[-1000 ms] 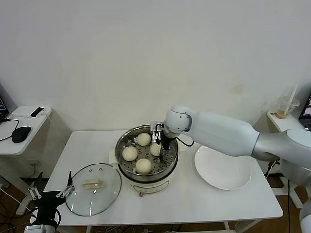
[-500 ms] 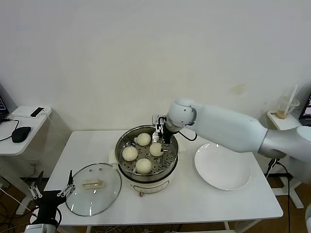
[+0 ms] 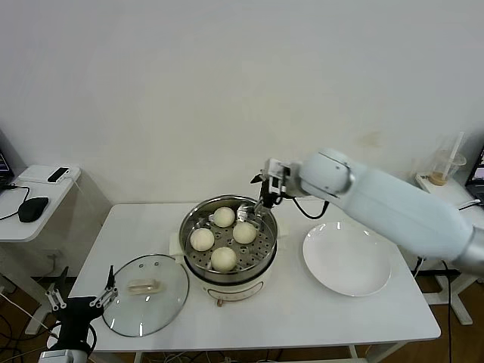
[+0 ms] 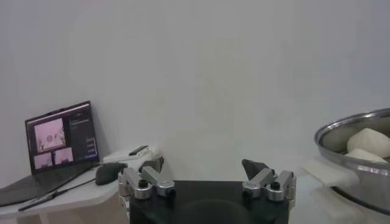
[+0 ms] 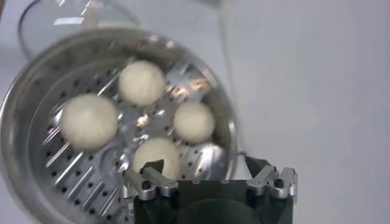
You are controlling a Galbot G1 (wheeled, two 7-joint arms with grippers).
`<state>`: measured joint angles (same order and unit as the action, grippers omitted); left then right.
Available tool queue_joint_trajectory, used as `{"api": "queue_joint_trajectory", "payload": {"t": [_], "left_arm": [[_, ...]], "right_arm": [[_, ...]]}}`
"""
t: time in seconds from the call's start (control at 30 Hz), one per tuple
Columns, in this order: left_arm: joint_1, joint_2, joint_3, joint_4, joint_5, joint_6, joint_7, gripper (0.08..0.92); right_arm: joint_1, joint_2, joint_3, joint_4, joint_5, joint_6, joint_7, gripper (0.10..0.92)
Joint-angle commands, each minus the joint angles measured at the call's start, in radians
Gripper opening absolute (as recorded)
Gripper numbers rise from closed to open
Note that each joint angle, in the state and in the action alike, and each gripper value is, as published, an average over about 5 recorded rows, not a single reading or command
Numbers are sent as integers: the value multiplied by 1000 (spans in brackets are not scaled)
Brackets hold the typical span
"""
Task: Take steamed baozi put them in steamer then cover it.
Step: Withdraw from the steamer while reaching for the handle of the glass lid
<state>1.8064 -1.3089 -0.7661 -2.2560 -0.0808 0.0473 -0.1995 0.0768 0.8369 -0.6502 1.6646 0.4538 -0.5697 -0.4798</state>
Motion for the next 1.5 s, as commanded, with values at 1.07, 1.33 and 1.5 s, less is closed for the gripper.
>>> {"api": "queue_joint_trajectory", "payload": {"t": [1.07,1.33,1.5], "left_arm": [[-38,196,19,307,1328,-137,44,823],[-153,215,105,403,1383,-133,57,823],[-164,226,122,430,1378,-131,71,823]], "right_arm": [[-1640,501,1597,367,-214,648,291,823],[-1700,523,1622,399,-226,646,287,823],[-1722,535,1635,415,-237,646,285,823]]}}
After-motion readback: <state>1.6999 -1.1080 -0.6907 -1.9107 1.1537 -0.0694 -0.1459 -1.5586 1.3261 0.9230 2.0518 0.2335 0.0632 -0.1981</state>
